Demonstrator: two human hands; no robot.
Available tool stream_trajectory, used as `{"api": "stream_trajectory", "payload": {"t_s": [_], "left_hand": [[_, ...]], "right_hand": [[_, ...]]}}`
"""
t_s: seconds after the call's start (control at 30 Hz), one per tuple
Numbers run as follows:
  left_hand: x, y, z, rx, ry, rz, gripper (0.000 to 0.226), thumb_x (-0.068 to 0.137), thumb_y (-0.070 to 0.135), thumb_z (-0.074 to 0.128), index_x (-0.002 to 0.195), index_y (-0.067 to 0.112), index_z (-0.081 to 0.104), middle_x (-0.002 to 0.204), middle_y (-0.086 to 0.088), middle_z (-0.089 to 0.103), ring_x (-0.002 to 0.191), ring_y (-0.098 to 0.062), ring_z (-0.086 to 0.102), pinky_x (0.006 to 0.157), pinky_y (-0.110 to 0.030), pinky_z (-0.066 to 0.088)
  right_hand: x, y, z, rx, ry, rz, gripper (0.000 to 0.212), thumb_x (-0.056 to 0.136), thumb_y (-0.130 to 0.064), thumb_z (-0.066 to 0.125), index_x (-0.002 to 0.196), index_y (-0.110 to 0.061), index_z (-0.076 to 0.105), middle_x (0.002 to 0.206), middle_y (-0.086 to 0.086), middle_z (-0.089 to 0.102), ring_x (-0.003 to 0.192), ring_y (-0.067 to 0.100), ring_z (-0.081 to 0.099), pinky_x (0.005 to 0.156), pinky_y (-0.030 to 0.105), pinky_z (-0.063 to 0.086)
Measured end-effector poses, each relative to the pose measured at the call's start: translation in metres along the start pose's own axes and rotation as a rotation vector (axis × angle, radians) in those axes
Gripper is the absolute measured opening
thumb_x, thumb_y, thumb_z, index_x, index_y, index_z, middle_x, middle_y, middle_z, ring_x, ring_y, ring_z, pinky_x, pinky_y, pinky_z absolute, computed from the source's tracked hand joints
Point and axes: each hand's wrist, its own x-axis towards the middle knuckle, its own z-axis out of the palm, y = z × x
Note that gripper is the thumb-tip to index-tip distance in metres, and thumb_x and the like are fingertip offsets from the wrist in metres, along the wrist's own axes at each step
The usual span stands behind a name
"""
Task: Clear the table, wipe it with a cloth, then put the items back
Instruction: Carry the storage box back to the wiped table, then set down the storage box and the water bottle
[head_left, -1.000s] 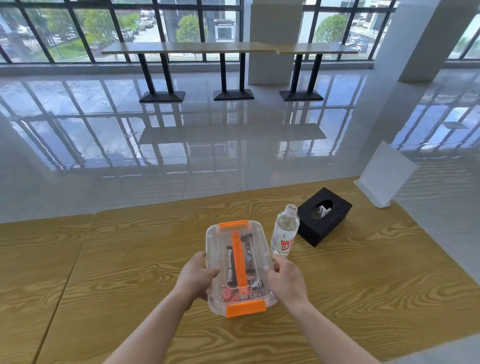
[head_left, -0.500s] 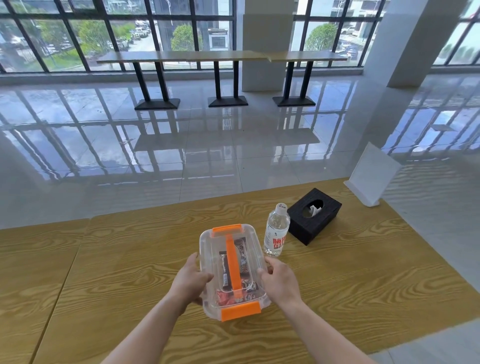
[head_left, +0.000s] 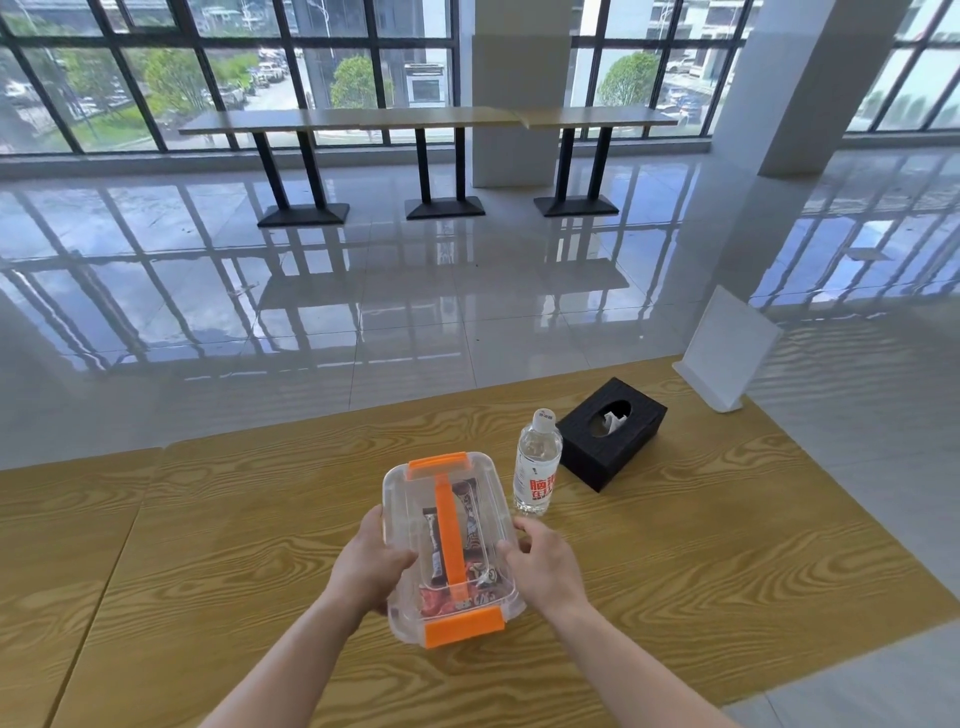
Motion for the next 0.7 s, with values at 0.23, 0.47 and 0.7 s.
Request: {"api": "stream_trajectory", "payload": {"t_s": [0.23,0.47,0.7], "left_hand": [[0.004,0.006,0.003,0.077,0.12,0.071,0.053,0.087,0.024,0.063,0.136,0.029,0.043,0.108,0.003,0.06,0.096,-0.021,0.062,0.084,-0.044,0.055],[0.006,0.02,0.017,0.394,0.256,0.25,0.069,0.091,0.034,0.058,0.153,0.029,0.028,0.133,-0.002,0.043,0.122,-0.023,0.047,0.092,-0.035,0.045],[0.011,0.034,0.039,0.532,0.285,0.331,0.049,0.092,0.044,0.054,0.139,0.036,0.043,0.146,0.0,0.042,0.131,-0.024,0.044,0.095,-0.043,0.049]], "right_hand": [[0.003,0.002,-0.008,0.055,-0.008,0.039,0.038,0.099,-0.034,0.059,0.134,-0.02,0.057,0.094,-0.017,0.061,0.085,0.0,0.059,0.067,0.015,0.045],[0.014,0.016,-0.03,0.08,0.028,0.073,0.039,0.095,-0.033,0.065,0.131,-0.018,0.06,0.1,-0.011,0.066,0.093,0.01,0.066,0.087,0.037,0.058],[0.043,0.022,-0.072,0.091,0.169,0.007,0.054,0.09,-0.021,0.073,0.14,-0.013,0.053,0.112,-0.004,0.066,0.095,0.006,0.062,0.08,0.021,0.053]]}}
